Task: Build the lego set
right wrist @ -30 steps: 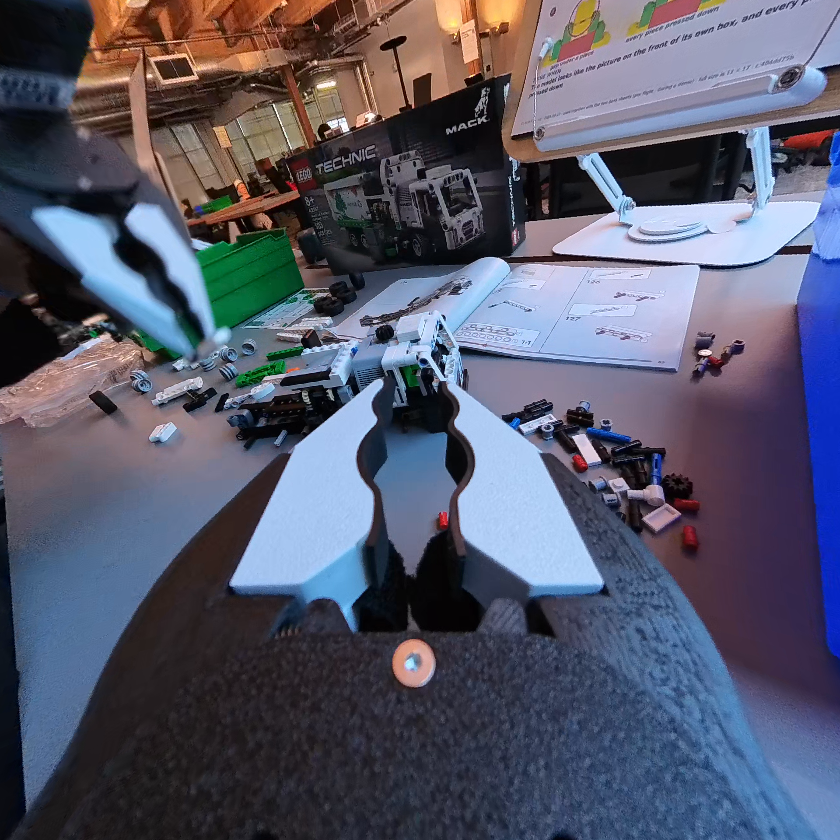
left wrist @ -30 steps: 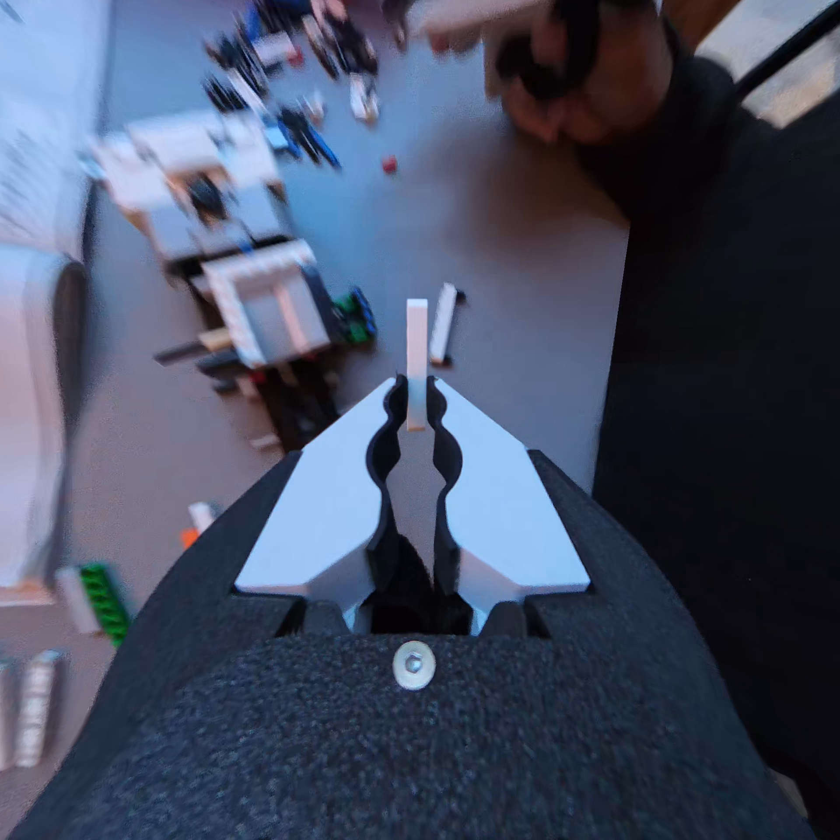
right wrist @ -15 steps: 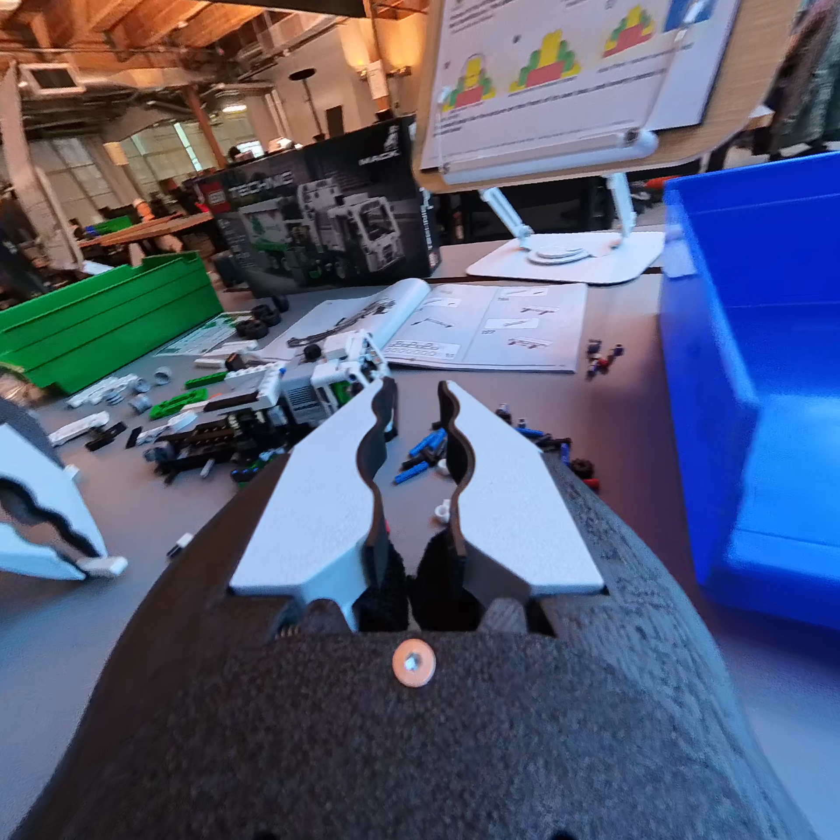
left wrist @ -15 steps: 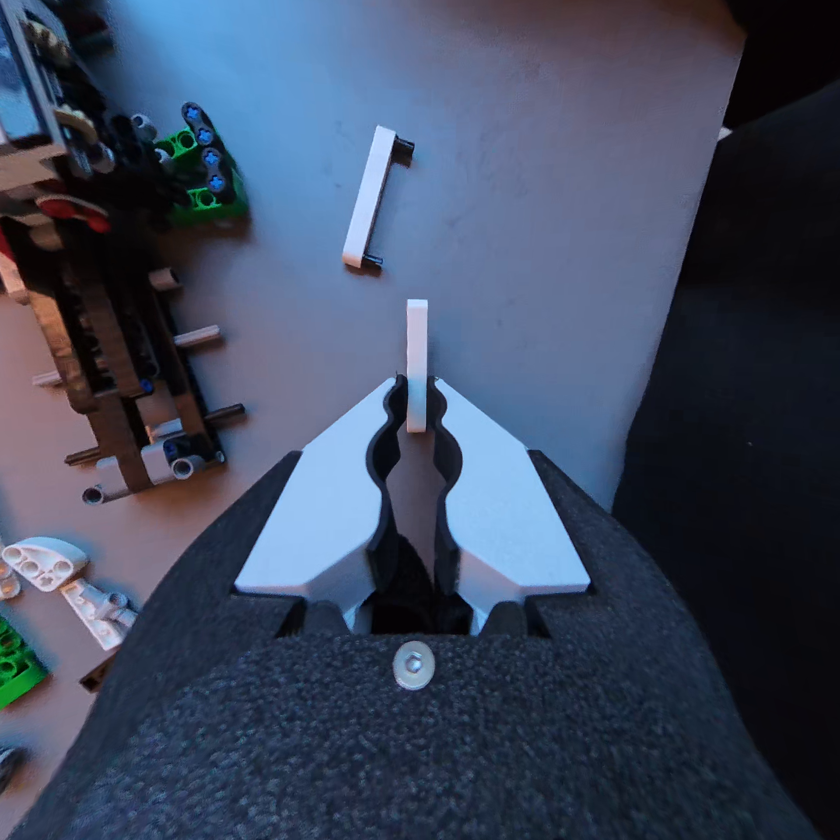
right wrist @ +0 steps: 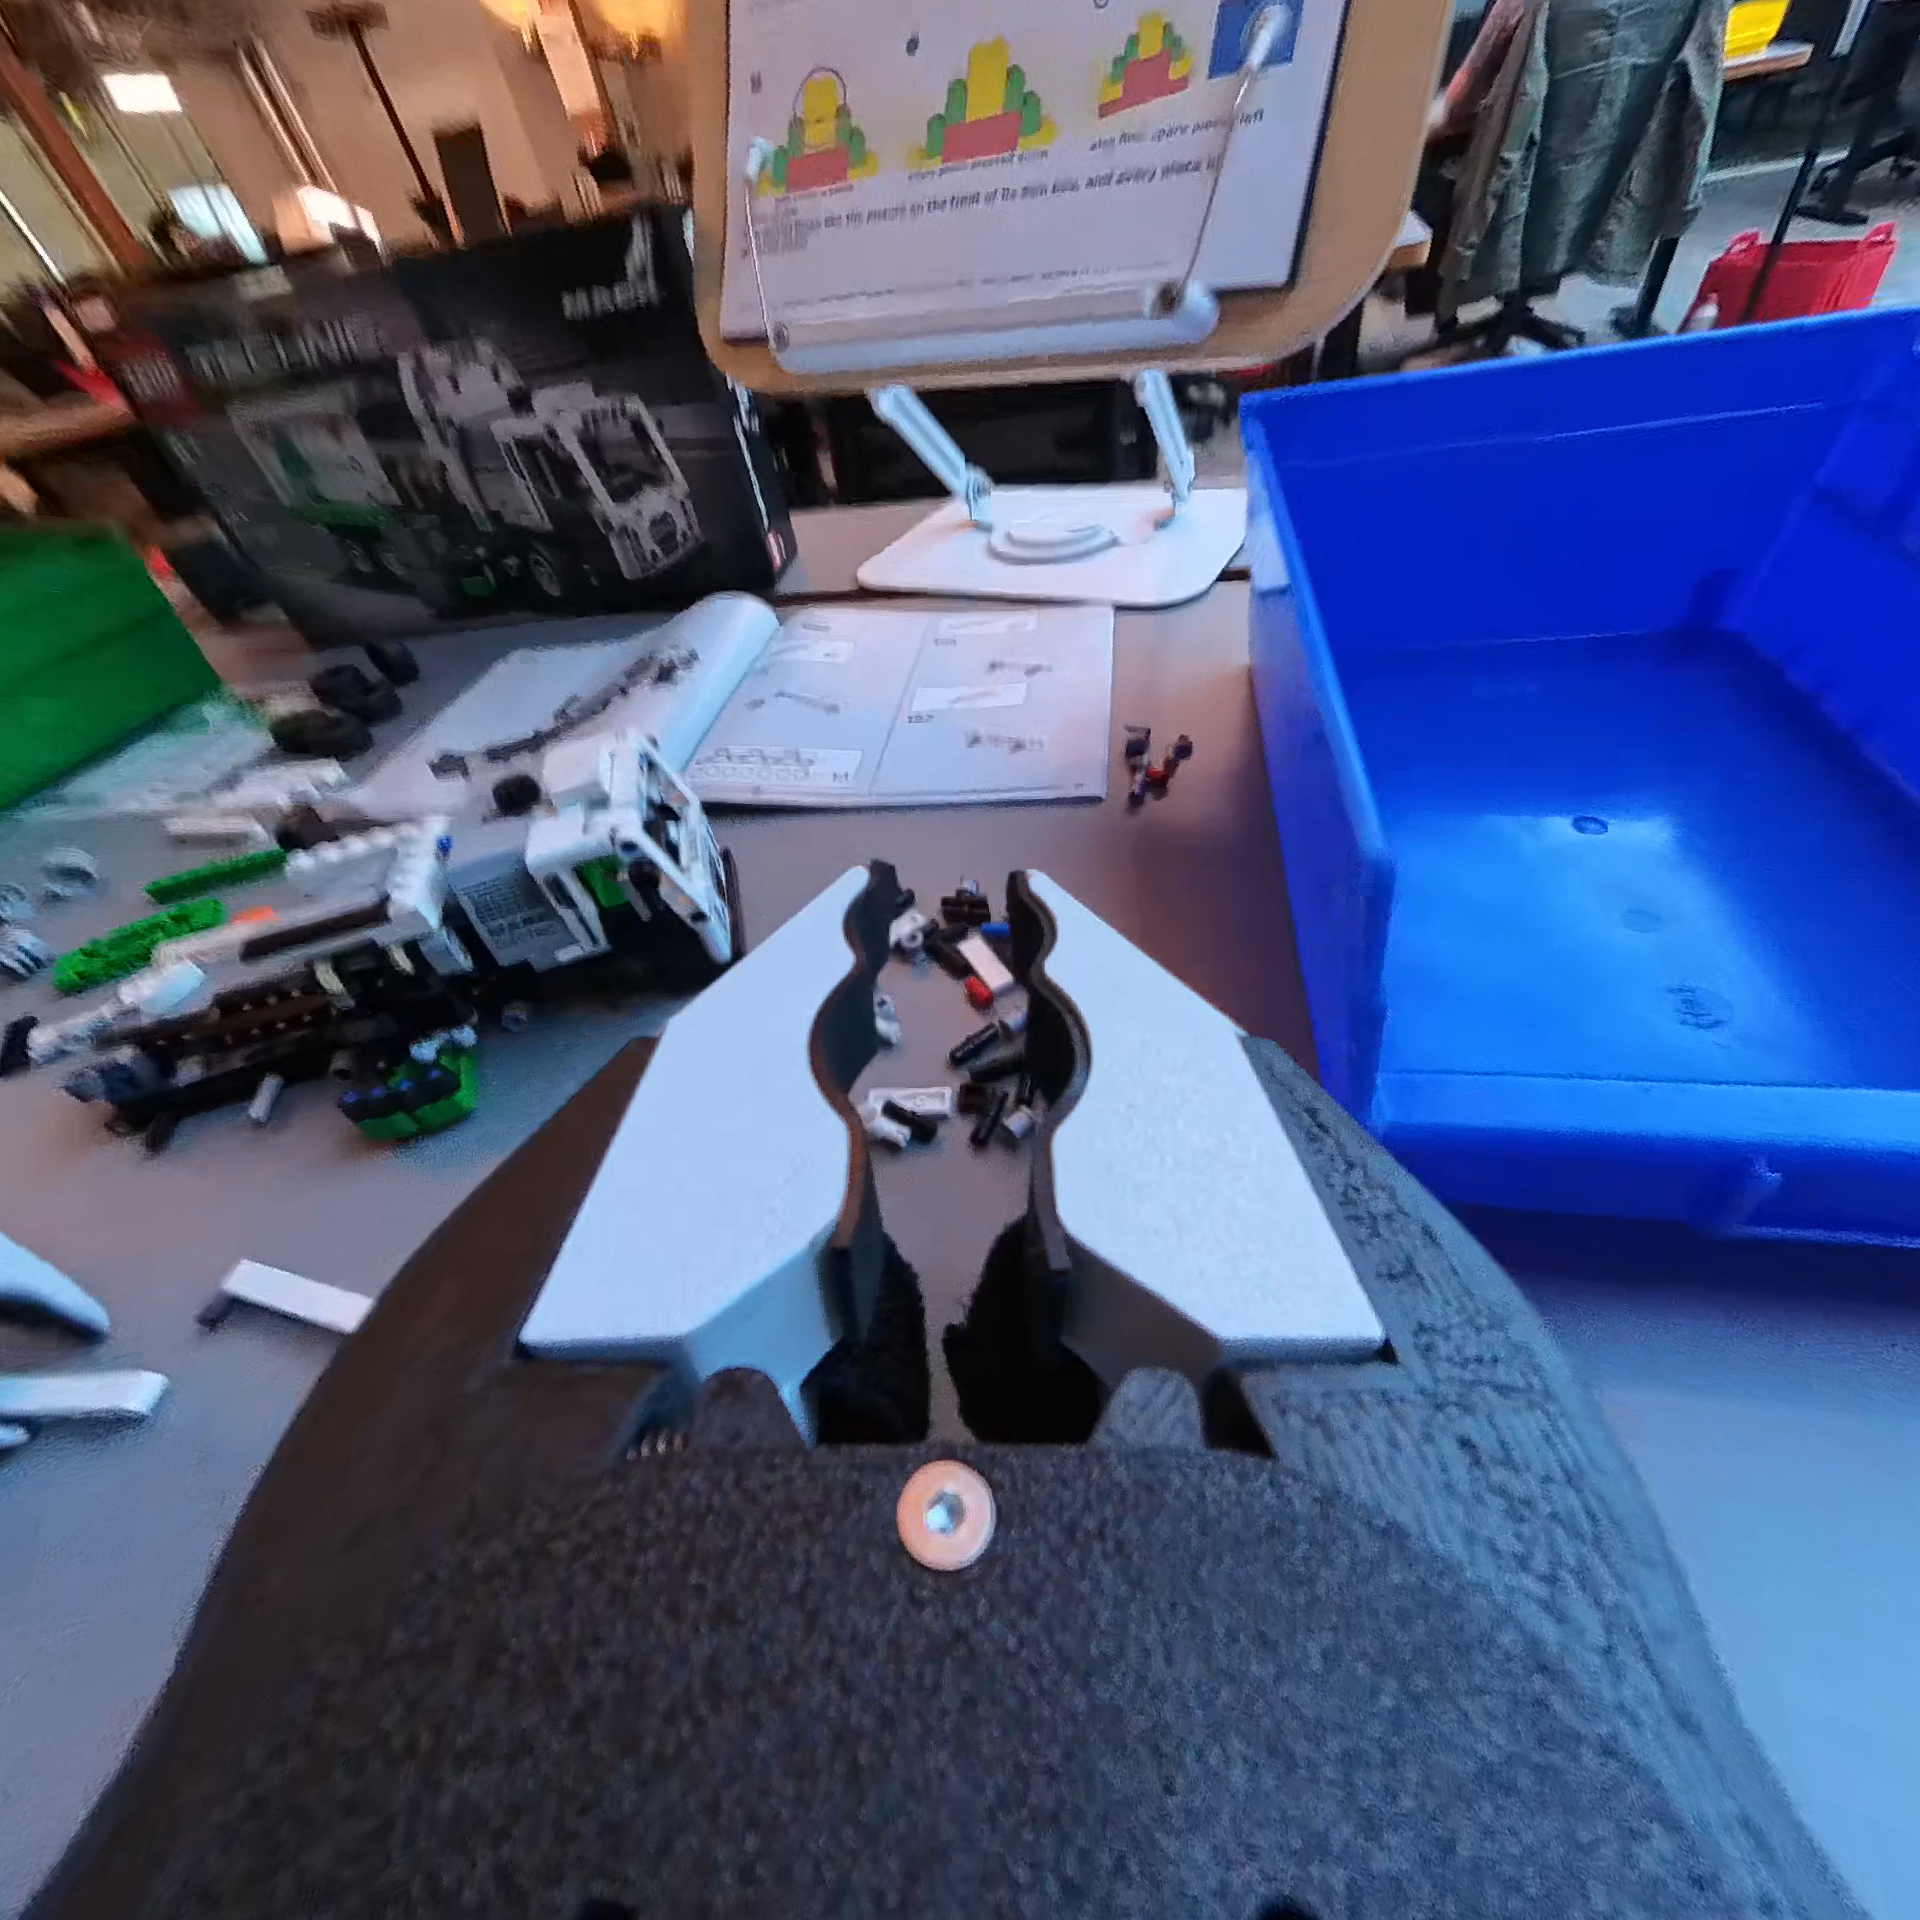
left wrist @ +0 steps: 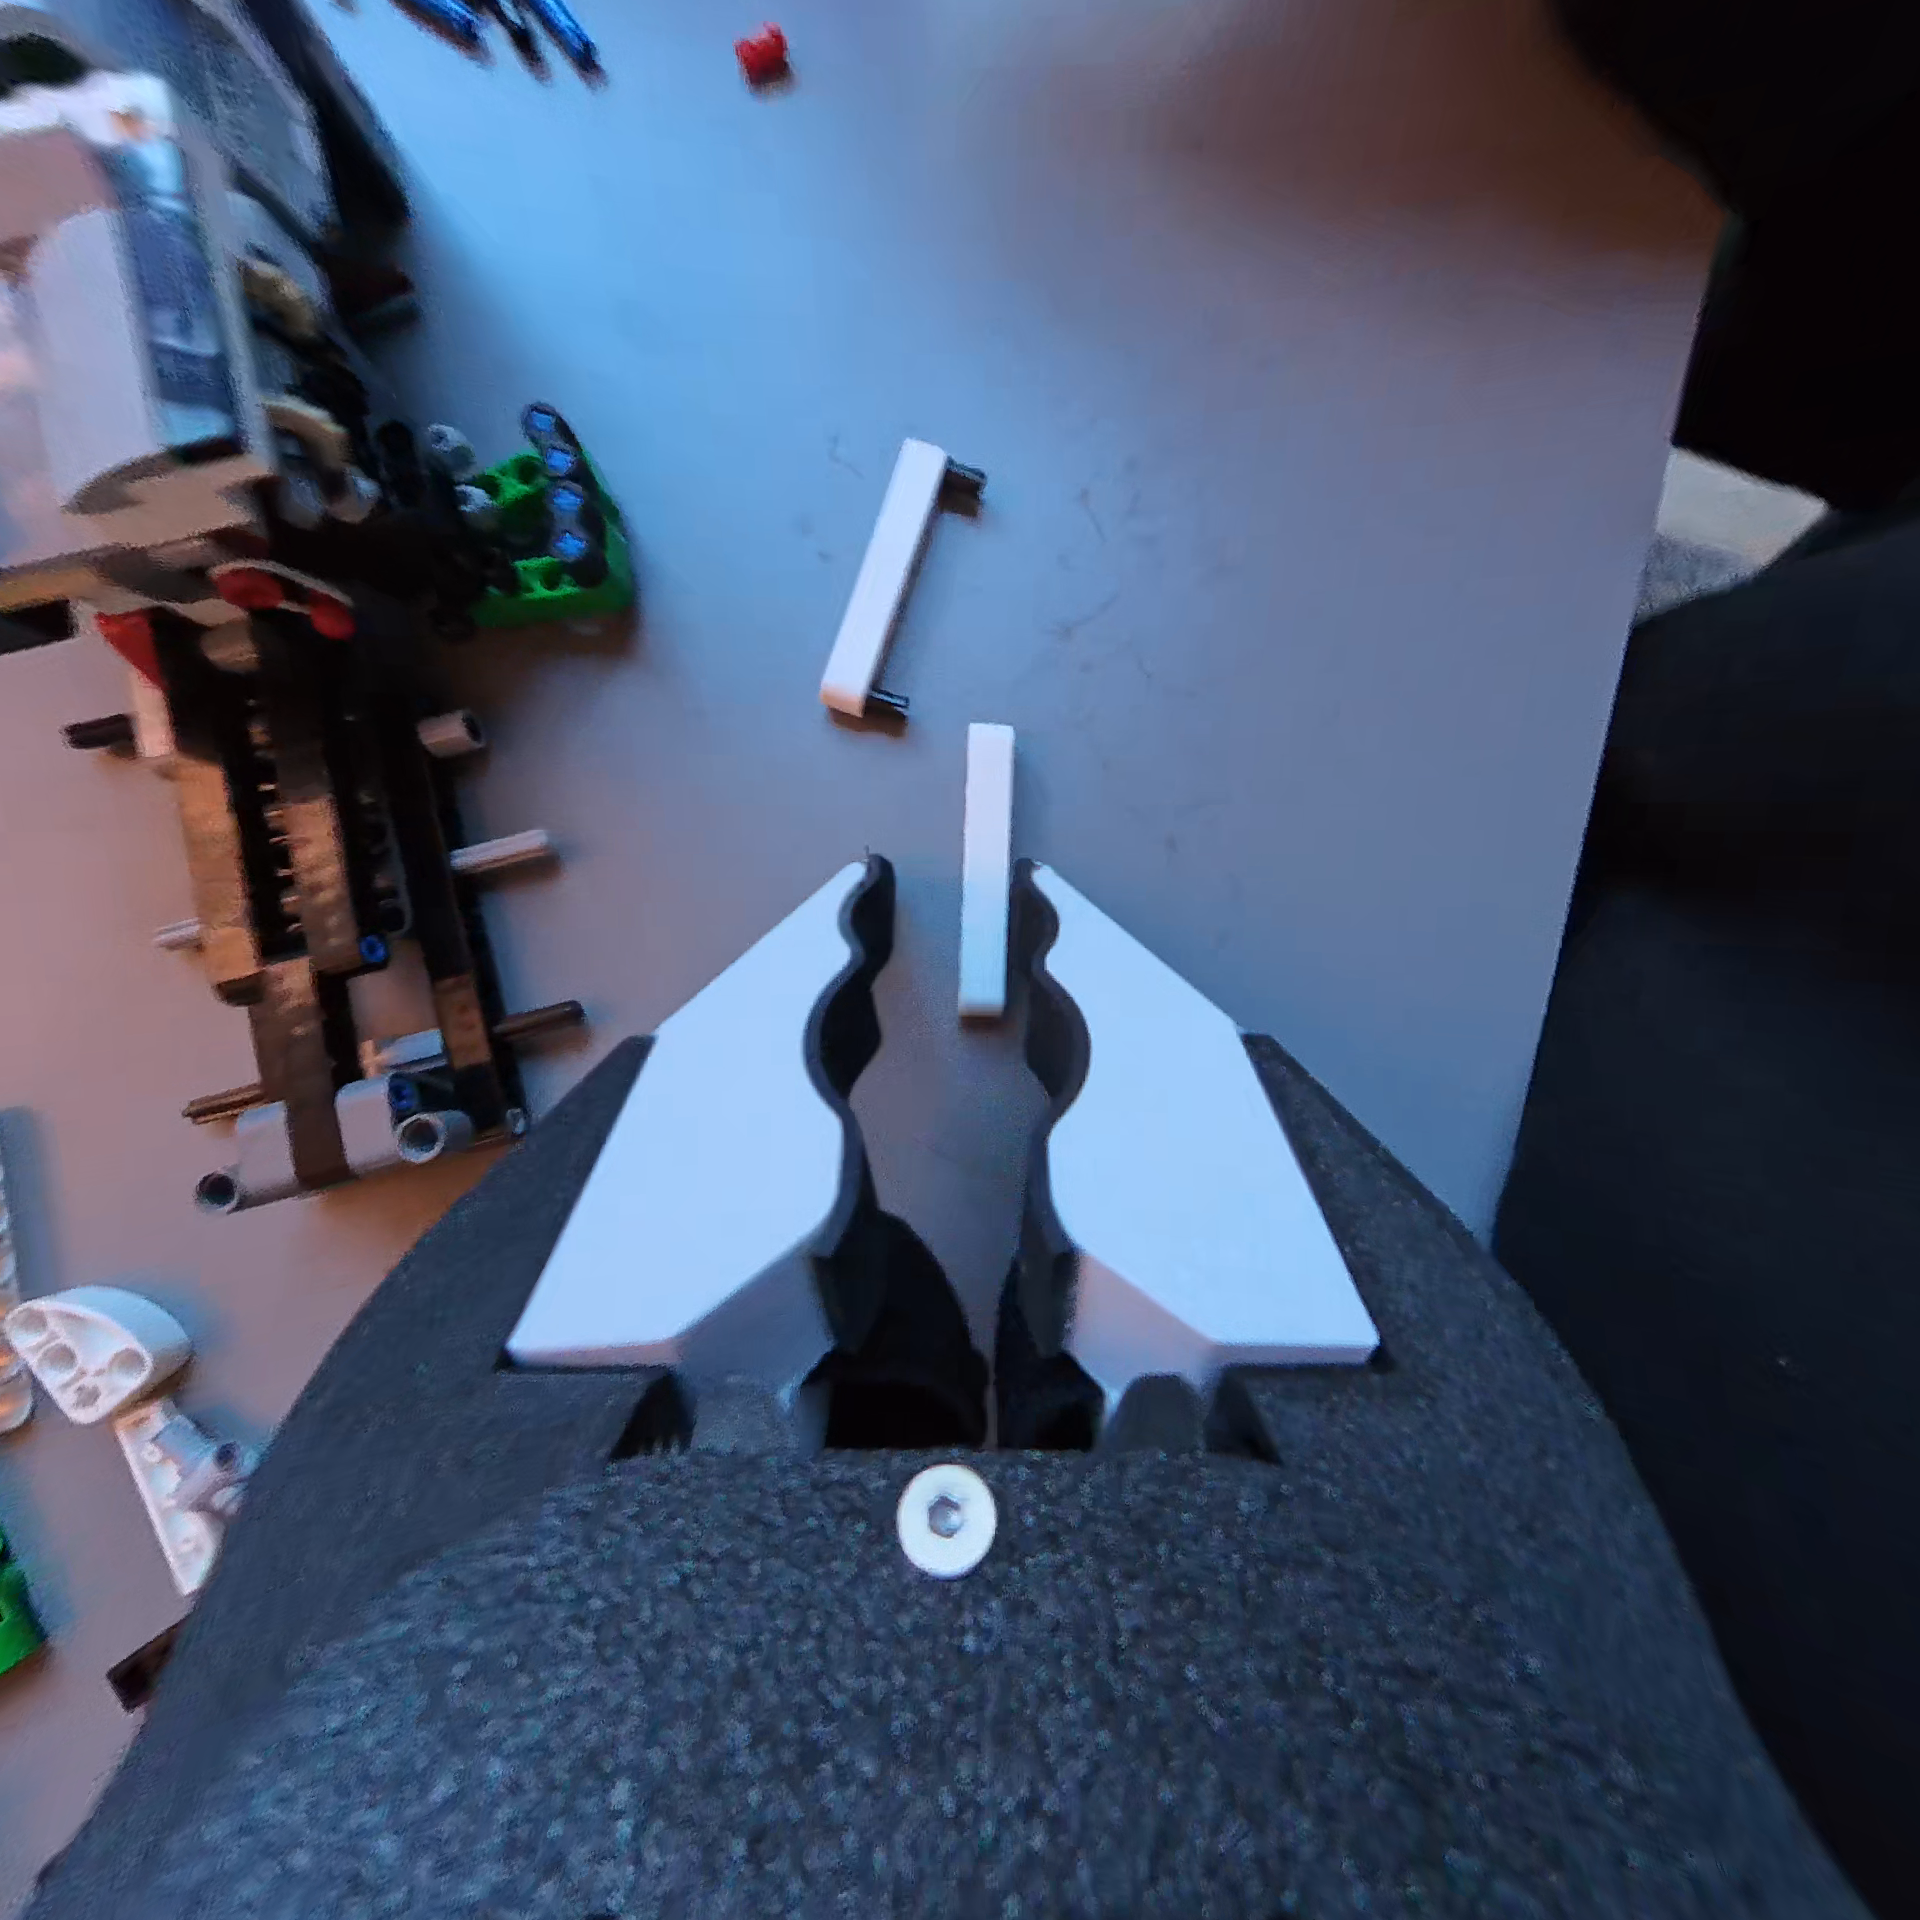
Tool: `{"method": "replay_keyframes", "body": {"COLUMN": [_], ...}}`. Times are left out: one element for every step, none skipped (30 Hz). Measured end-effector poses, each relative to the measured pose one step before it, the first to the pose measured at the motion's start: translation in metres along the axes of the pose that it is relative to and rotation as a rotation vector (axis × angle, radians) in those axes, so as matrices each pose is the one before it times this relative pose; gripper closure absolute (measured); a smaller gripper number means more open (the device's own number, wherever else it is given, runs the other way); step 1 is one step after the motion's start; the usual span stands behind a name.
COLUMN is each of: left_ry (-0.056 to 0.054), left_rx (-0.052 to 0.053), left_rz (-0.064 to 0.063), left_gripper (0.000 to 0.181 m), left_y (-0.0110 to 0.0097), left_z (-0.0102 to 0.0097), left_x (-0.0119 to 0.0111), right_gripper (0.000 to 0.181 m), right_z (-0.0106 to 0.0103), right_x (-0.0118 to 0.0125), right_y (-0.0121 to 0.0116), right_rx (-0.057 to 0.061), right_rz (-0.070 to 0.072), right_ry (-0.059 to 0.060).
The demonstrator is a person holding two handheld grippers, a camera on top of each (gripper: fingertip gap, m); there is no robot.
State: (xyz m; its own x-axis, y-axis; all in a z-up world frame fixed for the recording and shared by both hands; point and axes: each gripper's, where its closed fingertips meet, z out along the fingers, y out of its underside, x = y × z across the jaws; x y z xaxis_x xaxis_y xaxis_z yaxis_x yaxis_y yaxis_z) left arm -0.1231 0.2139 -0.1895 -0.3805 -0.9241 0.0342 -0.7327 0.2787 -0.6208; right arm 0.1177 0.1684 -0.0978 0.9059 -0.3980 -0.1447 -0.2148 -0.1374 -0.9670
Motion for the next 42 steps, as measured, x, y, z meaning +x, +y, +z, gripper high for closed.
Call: {"method": "replay_keyframes", "body": {"left_ry": [-0.0189,-0.0077,0.0015,0.0095,0.0206,0.0239,0.0231,0.0226,0.0138,0.0013,0.0034,0.0147,0.0129,0.0058,0.0087,0.0071,-0.0008,0.0003,0.0089,0.0113,0.0085,0.0034,-0.0021,-0.0052,-0.0055,-0.0037,-0.0032,-0.0023,-0.0045,-0.0074,-0.0094,-0.0107,-0.0117,-0.0115,-0.0116,-0.0115,-0.0085,-0.0012,0.0028,0.0001,-0.0009,0.0008], "left_rx": [0.0403,0.0484,0.0559,0.0675,0.0723,0.0727,0.0699,0.0635,0.0573,0.0482,0.0311,0.0163,0.0117,0.0057,-0.0023,-0.0093,-0.0129,-0.0128,-0.0097,-0.0069,-0.0055,-0.0039,-0.0041,-0.0061,-0.0062,-0.0038,0.0006,0.0043,0.0055,0.0073,0.0096,0.0104,0.0098,0.0086,0.0062,0.0009,-0.0033,-0.0043,-0.0033,-0.0011,0.0002,-0.0008], "left_rz": [-0.0209,-0.0332,-0.0446,-0.0498,-0.0477,-0.0408,-0.0301,-0.0161,-0.0052,0.0024,0.0073,0.0071,0.0141,0.0220,0.0280,0.0304,0.0253,0.0200,0.0180,0.0167,0.0167,0.0165,0.0144,0.0112,0.0073,0.0034,-0.0001,-0.0020,-0.0020,-0.0004,-0.0007,-0.0024,-0.0025,-0.0009,0.0012,0.0019,0.0007,0.0002,0.0031,0.0051,0.0046,0.0021], "left_gripper": [0.157,0.156,0.155,0.155,0.154,0.154,0.154,0.155,0.156,0.156,0.156,0.156,0.157,0.157,0.159,0.161,0.163,0.164,0.164,0.165,0.165,0.166,0.167,0.167,0.167,0.168,0.168,0.168,0.168,0.168,0.168,0.168,0.168,0.168,0.167,0.167,0.168,0.167,0.167,0.168,0.168,0.168], "left_y": [-0.00336,-0.00397,-0.00438,-0.00569,-0.00621,-0.00640,-0.00620,-0.00543,-0.00512,-0.00416,-0.00215,-0.00135,-0.00146,-0.00067,0.00026,0.00067,0.00024,-0.00002,-0.00017,0.00018,0.00065,0.00098,0.00151,0.00213,0.00215,0.00155,0.00046,-0.00017,-0.00060,-0.00094,-0.00111,-0.00141,-0.00142,-0.00125,-0.00103,-0.00022,0.00048,0.00069,0.00044,0.00033,0.00000,0.00016], "left_z": [-0.00206,-0.00354,-0.00484,-0.00602,-0.00690,-0.00764,-0.00798,-0.00771,-0.00729,-0.00626,-0.00491,-0.00361,-0.00290,-0.00202,-0.00125,-0.00074,-0.00028,-0.00018,0.00001,0.00013,0.00026,0.00041,0.00061,0.00078,0.00103,0.00100,0.00081,0.00046,0.00008,-0.00024,-0.00060,-0.00071,-0.00056,-0.00026,0.00005,0.00033,0.00047,0.00060,0.00038,0.00018,0.00000,0.00019], "left_x": [-0.00386,-0.00354,-0.00346,-0.00328,-0.00209,-0.00156,-0.00117,-0.00040,-0.00065,-0.00191,-0.00097,0.00136,0.00185,0.00146,0.00211,0.00236,0.00149,0.00128,0.00203,0.00190,0.00126,0.00021,-0.00082,-0.00182,-0.00200,-0.00171,-0.00141,-0.00089,-0.00100,-0.00144,-0.00169,-0.00203,-0.00248,-0.00250,-0.00254,-0.00238,-0.00171,-0.00017,0.00070,0.00053,0.00040,0.00031], "right_gripper": [0.159,0.159,0.159,0.159,0.159,0.159,0.159,0.159,0.160,0.159,0.160,0.160,0.160,0.160,0.160,0.160,0.160,0.160,0.162,0.167,0.174,0.177,0.177,0.177,0.178,0.178,0.178,0.178,0.178,0.178,0.178,0.178,0.178,0.178,0.178,0.178,0.178,0.178,0.178,0.178,0.178,0.178], "right_z": [0.00168,0.00318,0.00418,0.00599,0.00733,0.00751,0.00704,0.00622,0.00568,0.00541,0.00472,0.00389,0.00328,0.00308,0.00290,0.00189,0.00040,0.00059,0.00040,0.00057,0.00049,0.00014,-0.00023,-0.00033,-0.00061,-0.00164,-0.00367,-0.00580,-0.00824,-0.00973,-0.00913,-0.00756,-0.00586,-0.00401,-0.00273,-0.00184,-0.00126,-0.00089,-0.00083,-0.00002,0.00055,0.00067], "right_x": [-0.00436,-0.00781,-0.01116,-0.01098,-0.00956,-0.00736,-0.00470,-0.00235,-0.00160,-0.00125,-0.00110,-0.00008,-0.00038,-0.00001,0.00065,0.00021,0.00078,-0.00058,0.00082,0.00175,0.00124,0.00093,-0.00011,-0.00095,-0.00082,-0.00060,-0.00144,-0.00368,-0.01034,-0.01472,-0.01628,-0.01877,-0.01563,-0.00726,-0.00903,-0.00709,0.00064,0.00463,0.00876,0.00506,-0.00265,-0.00492], "right_y": [0.00577,0.00682,0.00678,0.00855,0.00969,0.00874,0.00575,0.00275,0.00152,0.00123,0.00097,0.00085,0.00085,0.00171,0.00192,0.00011,-0.00101,0.00046,-0.00007,-0.00011,-0.00027,-0.00003,0.00009,0.00015,0.00042,0.00014,-0.00036,-0.00177,-0.00435,-0.00376,-0.00090,0.00252,0.00411,0.00577,0.00649,0.00615,0.00598,0.00563,0.00533,0.00462,0.00285,0.00058], "right_rx": [-0.0469,-0.0476,-0.0426,-0.0547,-0.0643,-0.0625,-0.0471,-0.0298,-0.0244,-0.0226,-0.0196,-0.0166,-0.0148,-0.0180,-0.0181,-0.0042,0.0015,-0.0094,-0.0023,0.0026,0.0076,0.0039,0.0002,0.0020,0.0033,0.0048,0.0082,0.0151,0.0328,0.0320,0.0159,0.0016,-0.0049,-0.0158,-0.0213,-0.0193,-0.0158,-0.0115,-0.0117,-0.0121,-0.0087,-0.0009], "right_rz": [-0.0336,-0.0283,-0.0179,-0.0111,-0.0165,-0.0224,-0.0238,-0.0175,-0.0062,0.0046,0.0137,0.0168,0.0138,0.0128,0.0094,0.0071,0.0093,0.0004,-0.0049,-0.0062,-0.0063,-0.0008,0.0038,-0.0029,-0.0053,-0.0058,-0.0096,-0.0110,-0.0267,-0.0420,-0.0539,-0.0681,-0.0665,-0.0399,-0.0196,0.0046,0.0215,0.0202,0.0154,0.0028,-0.0039,-0.0056], "right_ry": [0.0026,-0.0102,-0.0218,-0.0168,-0.0104,-0.0014,0.0101,0.0174,0.0122,0.0056,0.0012,0.0037,0.0030,0.0061,0.0108,0.0107,0.0157,0.0087,0.0183,0.0209,0.0126,0.0064,-0.0030,-0.0089,-0.0071,-0.0039,-0.0098,-0.0265,-0.0657,-0.0811,-0.0788,-0.0827,-0.0547,-0.0047,-0.0293,-0.0306,0.0061,0.0235,0.0449,0.0207,-0.0225,-0.0272]}}
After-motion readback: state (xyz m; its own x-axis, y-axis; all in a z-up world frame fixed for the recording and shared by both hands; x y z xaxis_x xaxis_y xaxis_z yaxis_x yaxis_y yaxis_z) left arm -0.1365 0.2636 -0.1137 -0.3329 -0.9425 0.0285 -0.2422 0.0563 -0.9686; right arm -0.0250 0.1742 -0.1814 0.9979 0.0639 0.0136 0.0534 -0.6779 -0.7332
